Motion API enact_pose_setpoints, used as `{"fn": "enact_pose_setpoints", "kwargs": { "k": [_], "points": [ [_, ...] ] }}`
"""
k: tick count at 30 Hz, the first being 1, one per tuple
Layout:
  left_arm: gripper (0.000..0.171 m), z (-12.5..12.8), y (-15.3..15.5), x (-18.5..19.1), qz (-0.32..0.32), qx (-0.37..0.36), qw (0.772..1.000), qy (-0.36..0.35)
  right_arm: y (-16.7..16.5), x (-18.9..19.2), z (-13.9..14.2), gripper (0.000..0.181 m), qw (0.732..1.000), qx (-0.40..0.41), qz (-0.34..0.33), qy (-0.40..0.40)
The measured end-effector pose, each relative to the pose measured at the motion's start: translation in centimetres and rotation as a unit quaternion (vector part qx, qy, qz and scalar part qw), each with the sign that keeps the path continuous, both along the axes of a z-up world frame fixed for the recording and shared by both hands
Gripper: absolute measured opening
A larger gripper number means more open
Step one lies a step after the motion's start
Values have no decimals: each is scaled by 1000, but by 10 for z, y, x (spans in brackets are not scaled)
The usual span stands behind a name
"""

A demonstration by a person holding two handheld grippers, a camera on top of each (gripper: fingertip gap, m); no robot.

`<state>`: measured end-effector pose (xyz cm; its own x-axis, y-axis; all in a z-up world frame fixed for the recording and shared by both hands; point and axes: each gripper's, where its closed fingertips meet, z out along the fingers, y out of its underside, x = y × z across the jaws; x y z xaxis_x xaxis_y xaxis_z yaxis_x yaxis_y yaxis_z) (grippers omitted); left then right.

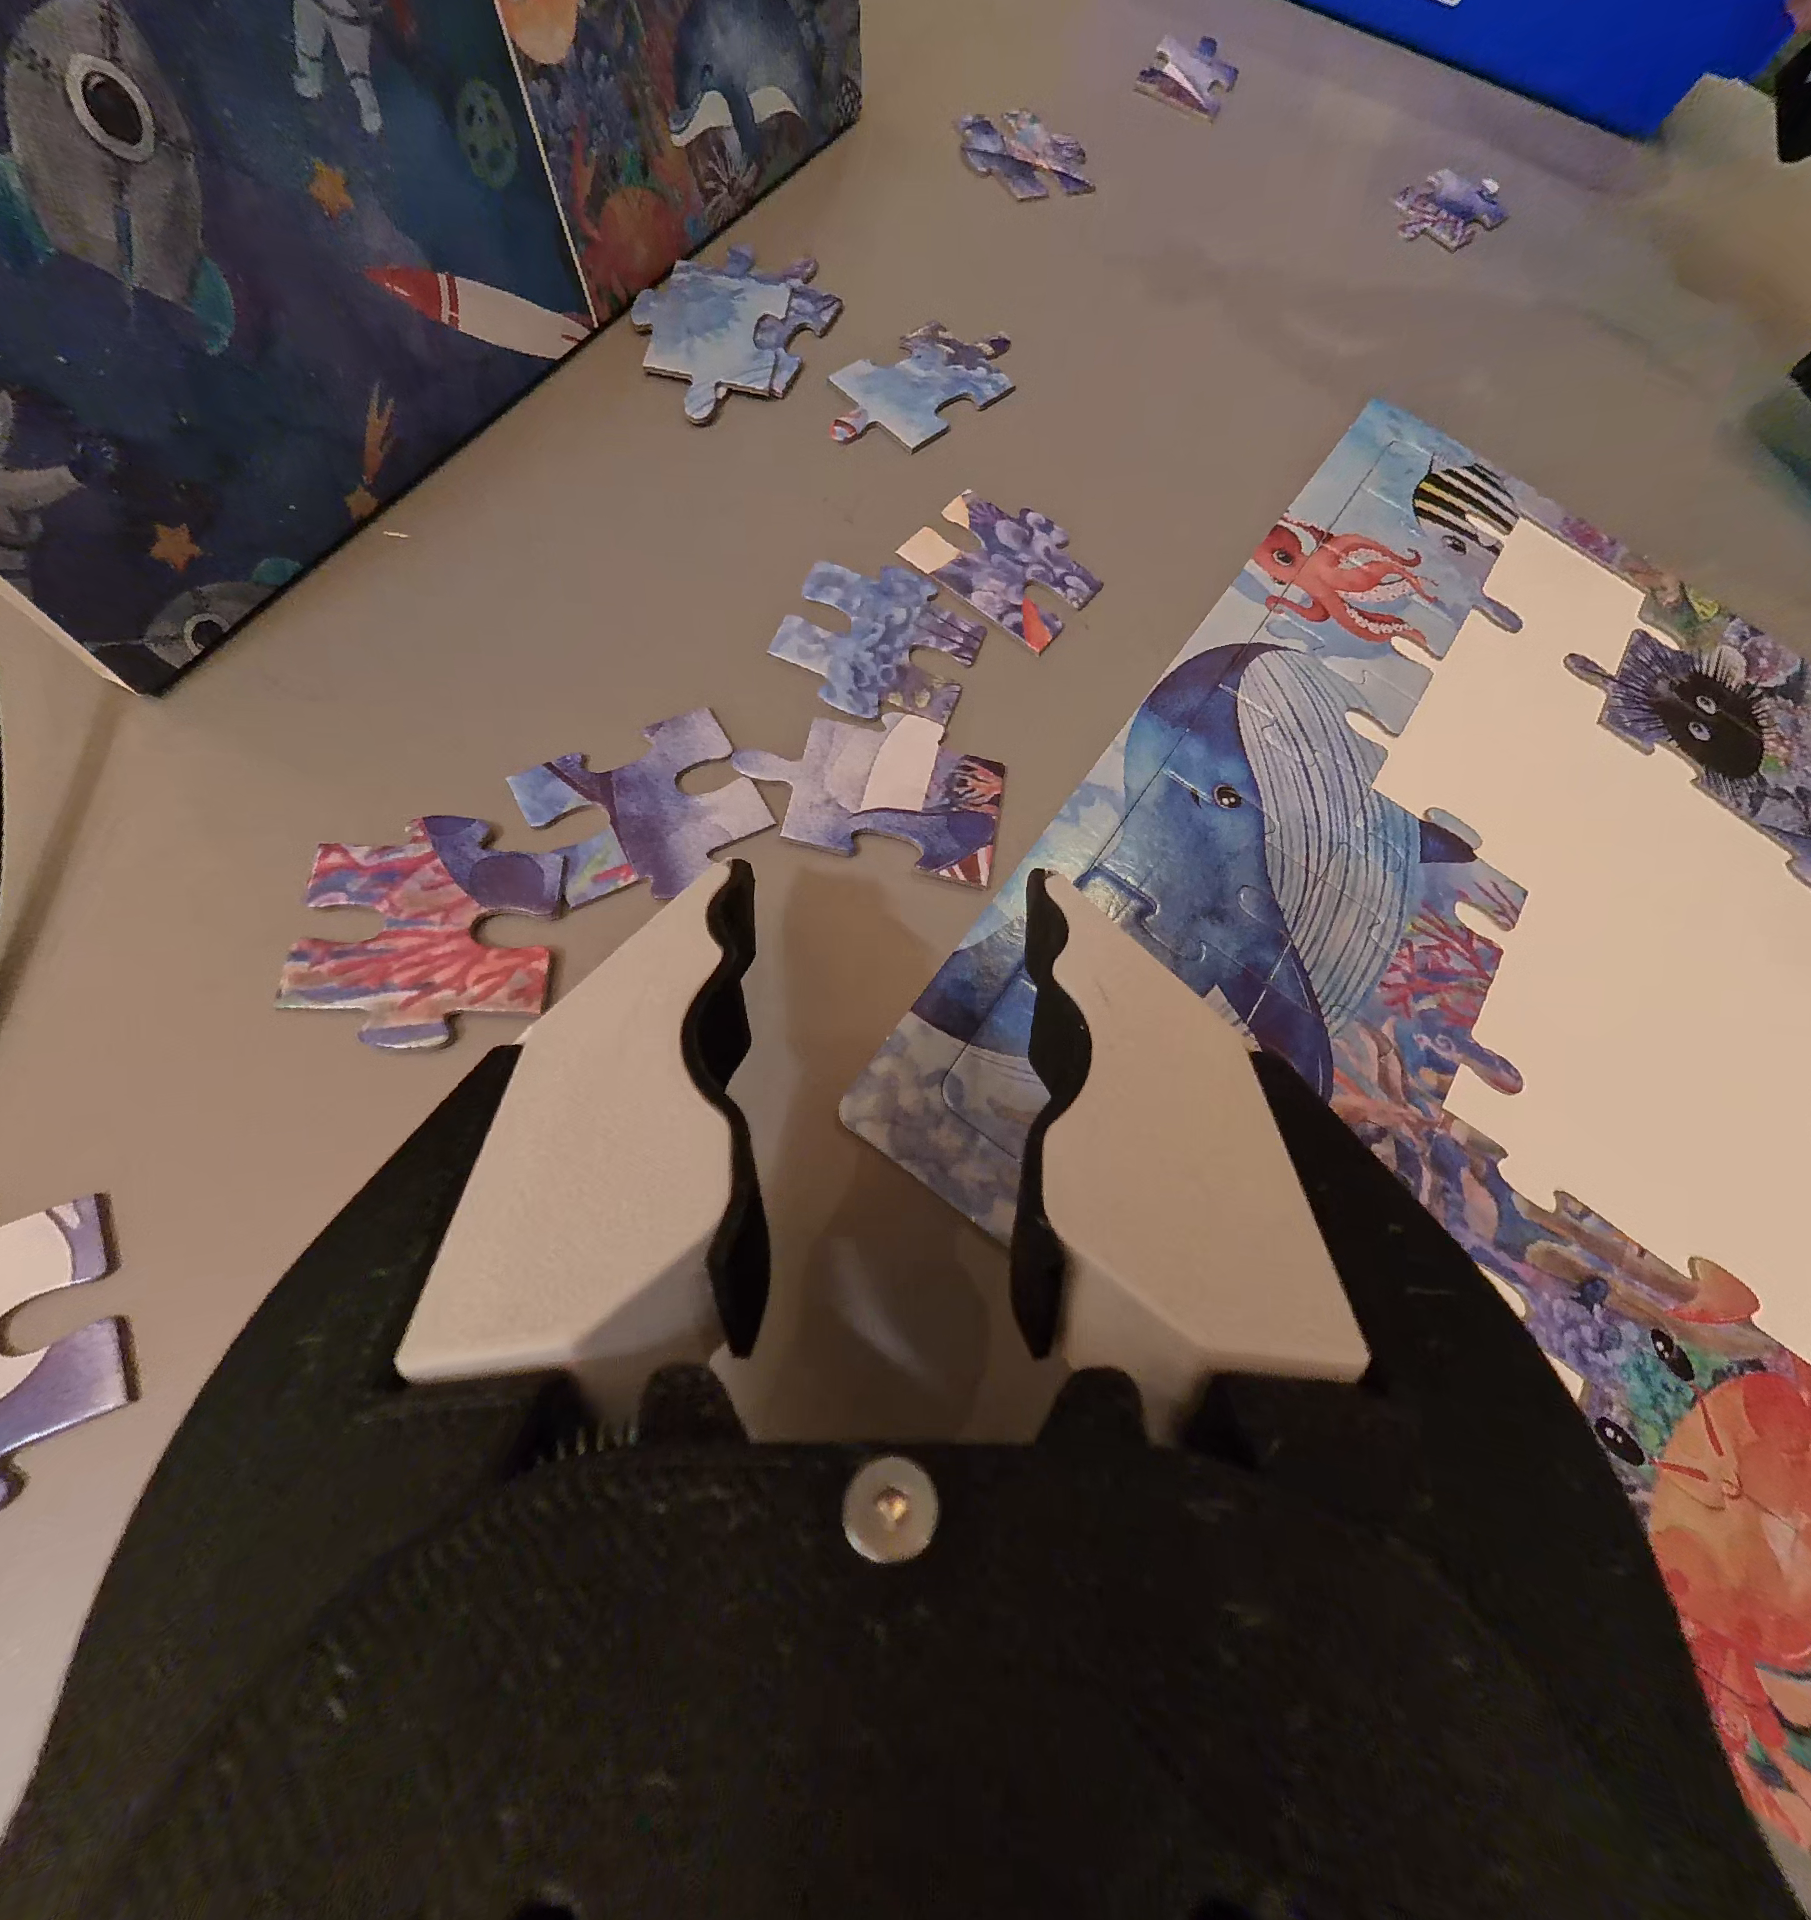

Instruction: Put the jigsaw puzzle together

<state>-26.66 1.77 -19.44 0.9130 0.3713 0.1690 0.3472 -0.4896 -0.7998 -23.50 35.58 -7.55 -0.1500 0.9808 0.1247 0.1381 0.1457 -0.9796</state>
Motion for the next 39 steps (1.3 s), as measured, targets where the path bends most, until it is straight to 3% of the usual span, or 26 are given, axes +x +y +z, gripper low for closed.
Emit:
{"fn": "enact_pose_setpoints", "kwargs": {
  "k": [11, 21, 26, 31, 39],
  "points": [
    [50, 2, 0, 0, 1, 3, 1000, 4, -10, -5, -9, 16, 999, -25, 24, -17],
    [47, 33, -15, -18, 46, 49, 995, 73, -29, -14, -42, 16, 995, -7, 53, -90],
    [45, 31, -23, -29, 68, 36, 992, 100, -65, -20, -58, 16, 988, -12, 106, -109],
    [45, 29, -31, -39, 94, 21, 987, 127, -111, -20, -91, 16, 972, 21, 168, -165],
    [39, 51, -52, -58, 170, 23, 956, 238, -128, -18, -99, 16, 965, 30, 190, -177]
  ]
}}
